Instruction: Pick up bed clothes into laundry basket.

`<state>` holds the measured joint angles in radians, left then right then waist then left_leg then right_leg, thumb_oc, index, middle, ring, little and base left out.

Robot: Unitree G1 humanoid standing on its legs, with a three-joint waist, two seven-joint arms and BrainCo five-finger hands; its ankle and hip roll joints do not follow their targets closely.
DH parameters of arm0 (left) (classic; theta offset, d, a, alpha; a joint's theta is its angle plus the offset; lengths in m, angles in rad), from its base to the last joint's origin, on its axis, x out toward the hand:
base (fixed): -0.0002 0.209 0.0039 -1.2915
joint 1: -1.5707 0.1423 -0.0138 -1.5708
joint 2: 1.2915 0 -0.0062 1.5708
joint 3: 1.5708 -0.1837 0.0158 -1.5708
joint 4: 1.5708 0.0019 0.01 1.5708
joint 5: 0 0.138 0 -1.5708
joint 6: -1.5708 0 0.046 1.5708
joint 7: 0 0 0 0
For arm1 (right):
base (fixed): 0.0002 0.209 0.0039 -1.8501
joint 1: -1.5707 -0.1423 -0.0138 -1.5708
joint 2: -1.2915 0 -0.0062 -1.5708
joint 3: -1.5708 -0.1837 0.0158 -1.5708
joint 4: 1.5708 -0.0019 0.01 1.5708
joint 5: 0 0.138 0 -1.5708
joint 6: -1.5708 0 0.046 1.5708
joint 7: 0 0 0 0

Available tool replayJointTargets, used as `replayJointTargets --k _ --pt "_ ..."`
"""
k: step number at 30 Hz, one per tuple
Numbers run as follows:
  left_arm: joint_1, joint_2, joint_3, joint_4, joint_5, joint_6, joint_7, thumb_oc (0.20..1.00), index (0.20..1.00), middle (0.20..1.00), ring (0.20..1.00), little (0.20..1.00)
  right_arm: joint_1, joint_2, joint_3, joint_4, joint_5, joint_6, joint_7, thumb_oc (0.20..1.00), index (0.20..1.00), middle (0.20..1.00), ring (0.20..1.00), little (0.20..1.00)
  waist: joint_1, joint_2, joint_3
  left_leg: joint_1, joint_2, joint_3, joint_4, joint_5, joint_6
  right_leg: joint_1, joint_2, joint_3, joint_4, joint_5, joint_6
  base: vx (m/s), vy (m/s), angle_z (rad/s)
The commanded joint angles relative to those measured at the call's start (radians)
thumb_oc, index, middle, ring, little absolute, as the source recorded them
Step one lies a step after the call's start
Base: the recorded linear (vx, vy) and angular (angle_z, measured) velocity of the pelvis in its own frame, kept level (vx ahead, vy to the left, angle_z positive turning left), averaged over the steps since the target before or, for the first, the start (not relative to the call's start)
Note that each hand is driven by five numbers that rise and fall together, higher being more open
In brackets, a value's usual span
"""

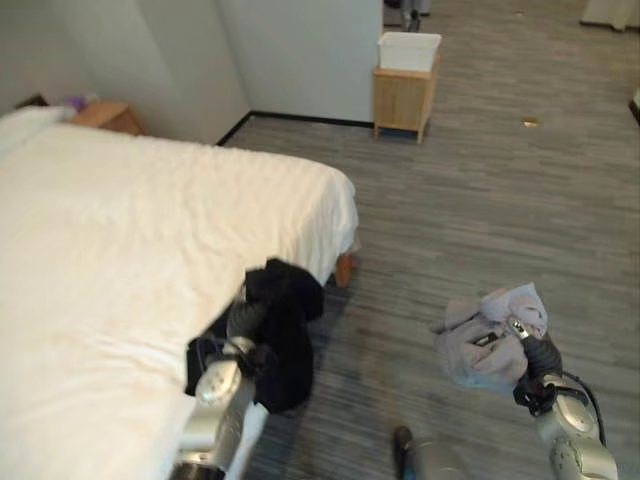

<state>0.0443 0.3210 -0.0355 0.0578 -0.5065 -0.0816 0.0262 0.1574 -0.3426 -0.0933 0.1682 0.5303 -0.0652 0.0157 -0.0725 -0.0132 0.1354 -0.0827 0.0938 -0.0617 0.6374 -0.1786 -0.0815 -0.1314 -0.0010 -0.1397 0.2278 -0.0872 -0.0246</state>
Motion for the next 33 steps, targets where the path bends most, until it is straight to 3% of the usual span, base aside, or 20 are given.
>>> replayJointTargets --k 1,3,6,7,8,10,12,13,14,17,18,19,20,21,24,25,26,29,31,33 --pt "-0.061 0.013 0.024 -0.051 -0.051 -0.063 -0.013 0.2 0.2 0.2 0.2 0.2 -0.065 -0.079 -0.014 -0.103 0.048 -0.081 -0.028 0.2 0.2 0.2 0.2 0.2 0.034 -0.04 0.063 0.012 -0.012 0.084 0.15 0.316 -0.003 0.198 0.011 0.04 -0.298 0.109 0.029 0.36 -0.275 -0.26" --pt "-0.063 0.007 0.01 -0.04 -0.058 -0.054 -0.013 0.2 0.2 0.2 0.2 0.2 -0.076 -0.073 -0.019 -0.109 0.065 -0.082 -0.035 0.2 0.2 0.2 0.2 0.2 0.078 -0.043 0.083 -0.118 -0.035 0.091 0.087 0.267 0.015 0.258 0.015 0.07 -0.304 0.089 0.03 0.34 -0.136 -0.29" --pt "-0.064 0.008 0.01 -0.04 -0.058 -0.054 -0.013 0.2 0.2 0.2 0.2 0.2 -0.076 -0.072 -0.02 -0.109 0.065 -0.082 -0.035 0.2 0.2 0.2 0.2 0.2 0.078 -0.048 0.081 -0.119 -0.04 0.094 0.079 0.275 0.016 0.254 0.01 0.071 -0.305 0.091 0.031 0.22 -0.029 -0.35" --pt "-0.038 0.004 0.005 -0.028 -0.058 -0.058 -0.017 0.2 0.2 0.2 0.2 0.2 -0.082 -0.063 -0.012 -0.123 0.057 -0.093 -0.028 0.2 0.2 0.2 0.2 0.2 0.125 -0.031 0.081 -0.2 -0.075 0.102 -0.152 0.287 0.02 0.324 0.035 0.11 -0.314 0.048 0.034 0.71 -0.058 -0.23" --pt "-0.032 0.004 0.002 -0.026 -0.056 -0.058 -0.018 0.2 0.2 0.2 0.2 0.2 -0.086 -0.06 0.006 -0.123 0.047 -0.09 -0.025 0.2 0.2 0.2 0.2 0.2 0.148 -0.027 0.072 -0.209 -0.104 0.11 -0.291 0.317 0.029 0.341 0.045 0.13 -0.315 0.034 0.035 0.91 -0.065 -0.1" --pt "-0.013 0.008 0.015 -0.033 -0.053 -0.061 -0.021 0.2 0.2 0.2 0.2 0.2 -0.096 -0.055 0.035 -0.118 0.031 -0.082 -0.012 0.2 0.2 0.2 0.2 0.2 0.188 -0.006 0.055 -0.218 -0.157 0.074 -0.497 0.363 0.041 0.384 0.089 0.181 -0.315 0.008 0.034 0.55 -0.039 -0.43" --pt "0.006 0.009 0.027 -0.043 -0.045 -0.063 -0.026 0.2 0.2 0.2 0.2 0.2 -0.102 -0.055 0.044 -0.107 0.02 -0.08 -0.003 0.2 0.2 0.2 0.2 0.2 0.207 -0.004 0.04 -0.216 -0.168 0.111 -0.622 0.403 0.033 0.43 0.108 0.212 -0.315 -0.019 0.027 0.46 -0.049 -0.84" --pt "0.008 0.009 0.028 -0.044 -0.044 -0.063 -0.026 0.2 0.2 0.2 0.2 0.2 -0.102 -0.055 0.045 -0.106 0.02 -0.08 -0.002 0.2 0.2 0.2 0.2 0.2 0.211 -0.007 0.04 -0.208 -0.17 0.116 -0.631 0.406 0.034 0.432 0.104 0.216 -0.315 -0.021 0.028 0.53 -0.038 -0.66" --pt "0.02 0.014 0.05 -0.055 -0.031 -0.063 -0.023 0.2 0.2 0.2 0.2 0.2 -0.102 -0.05 0.046 -0.111 0.009 -0.068 0.002 0.2 0.2 0.2 0.2 0.2 0.22 -0.001 0.018 -0.206 -0.154 0.201 -0.632 0.424 0.037 0.473 0.118 0.24 -0.315 -0.045 0.022 0.49 0.006 -0.59" --pt "0.023 0.022 0.06 -0.052 -0.024 -0.065 -0.019 0.2 0.2 0.2 0.2 0.2 -0.1 -0.026 0.046 -0.119 0.023 -0.068 0.005 0.2 0.2 0.2 0.2 0.2 0.215 -0.023 -0.029 -0.129 -0.159 0.263 -0.627 0.364 0.1 0.506 0.079 0.241 -0.304 -0.081 0.041 0.5 0.078 -0.52" --pt "0.023 0.022 0.06 -0.052 -0.024 -0.065 -0.019 0.2 0.2 0.2 0.2 0.2 -0.1 -0.026 0.046 -0.119 0.023 -0.068 0.005 0.2 0.2 0.2 0.2 0.2 0.216 -0.023 -0.03 -0.13 -0.157 0.264 -0.627 0.364 0.1 0.505 0.08 0.242 -0.304 -0.08 0.04 0.43 0.044 -0.4" --pt "0.025 0.024 0.064 -0.055 -0.012 -0.064 -0.012 0.2 0.2 0.2 0.2 0.2 -0.103 -0.001 0.054 -0.123 0.031 -0.071 0.012 0.2 0.2 0.2 0.2 0.2 0.223 -0.054 -0.04 -0.09 -0.162 0.301 -0.612 0.311 0.121 0.465 0.04 0.213 -0.134 -0.003 0.121 0.27 0.014 -0.19" --pt "0.025 0.025 0.064 -0.055 -0.012 -0.064 -0.012 0.2 0.2 0.2 0.2 0.2 -0.103 -0.001 0.054 -0.123 0.031 -0.071 0.012 0.2 0.2 0.2 0.2 0.2 0.225 -0.054 -0.041 -0.092 -0.161 0.303 -0.611 0.311 0.121 0.462 0.04 0.215 -0.132 -0.003 0.121 0.52 0.018 -0.22" --pt "0.026 0.031 0.069 -0.062 -0.019 -0.062 -0.004 0.2 0.2 0.2 0.2 0.2 -0.128 0.012 0.064 -0.132 0.021 -0.069 0.024 0.2 0.2 0.2 0.2 0.2 0.234 -0.051 -0.018 -0.023 -0.143 0.317 -0.605 0.259 0.141 0.318 0.015 0.148 0.212 0.191 0.256 0.25 0.004 -0.45" --pt "0.026 0.03 0.069 -0.062 -0.019 -0.062 -0.004 0.2 0.2 0.2 0.2 0.2 -0.128 0.012 0.064 -0.132 0.021 -0.069 0.024 0.2 0.2 0.2 0.2 0.2 0.236 -0.05 -0.022 -0.027 -0.141 0.318 -0.604 0.259 0.141 0.313 0.017 0.15 0.213 0.192 0.256 0.24 0.058 -0.1" --pt "0.005 0.052 0.054 -0.05 -0.012 -0.063 0.016 0.2 0.2 0.2 0.2 0.2 -0.167 0.015 0.102 -0.139 0.006 -0.062 0.016 0.2 0.2 0.2 0.2 0.2 0.165 0.02 0.038 0.13 -0.104 0.289 -0.634 0.206 0.145 0.071 -0.015 -0.014 0.412 0.149 0.232 0.62 0.141 0.33" --pt "-0.007 0.054 0.052 -0.051 -0.017 -0.065 0.013 0.2 0.2 0.2 0.2 0.2 -0.179 0.016 0.104 -0.139 0.016 -0.062 0.017 0.2 0.2 0.2 0.2 0.2 0.139 0.022 0.048 0.159 -0.11 0.256 -0.648 0.203 0.136 0.02 -0.018 -0.037 0.316 0.103 0.197 0.77 0.106 0.48" --pt "-0.008 0.056 0.047 -0.046 -0.045 -0.06 -0.009 0.2 0.2 0.2 0.2 0.2 -0.161 0.009 0.092 -0.145 0.026 -0.062 0.017 0.2 0.2 0.2 0.2 0.2 0.117 0.01 0.046 0.213 -0.116 0.188 -0.659 0.166 0.108 0.012 -0.046 -0.026 0.032 0.074 0.159 0.45 -0.156 0.74" --pt "-0.012 0.053 0.042 -0.03 -0.044 -0.057 -0.005 0.2 0.2 0.2 0.2 0.2 -0.145 0.013 0.087 -0.144 0.035 -0.064 0.004 0.2 0.2 0.2 0.2 0.2 0.112 -0.001 0.039 0.241 -0.113 0.148 -0.67 0.136 0.093 0.018 -0.054 0.045 -0.131 0.095 0.156 0.45 -0.188 0.65" --pt "-0.026 0.05 0.03 -0.022 -0.043 -0.059 -0.005 0.2 0.2 0.2 0.2 0.2 -0.126 0.013 0.078 -0.15 0.031 -0.063 -0.003 0.2 0.2 0.2 0.2 0.2 0.1 0.005 0.034 0.286 -0.09 0.078 -0.69 0.101 0.075 -0.043 -0.106 0.144 -0.258 0.172 0.193 0.59 -0.286 0.62"
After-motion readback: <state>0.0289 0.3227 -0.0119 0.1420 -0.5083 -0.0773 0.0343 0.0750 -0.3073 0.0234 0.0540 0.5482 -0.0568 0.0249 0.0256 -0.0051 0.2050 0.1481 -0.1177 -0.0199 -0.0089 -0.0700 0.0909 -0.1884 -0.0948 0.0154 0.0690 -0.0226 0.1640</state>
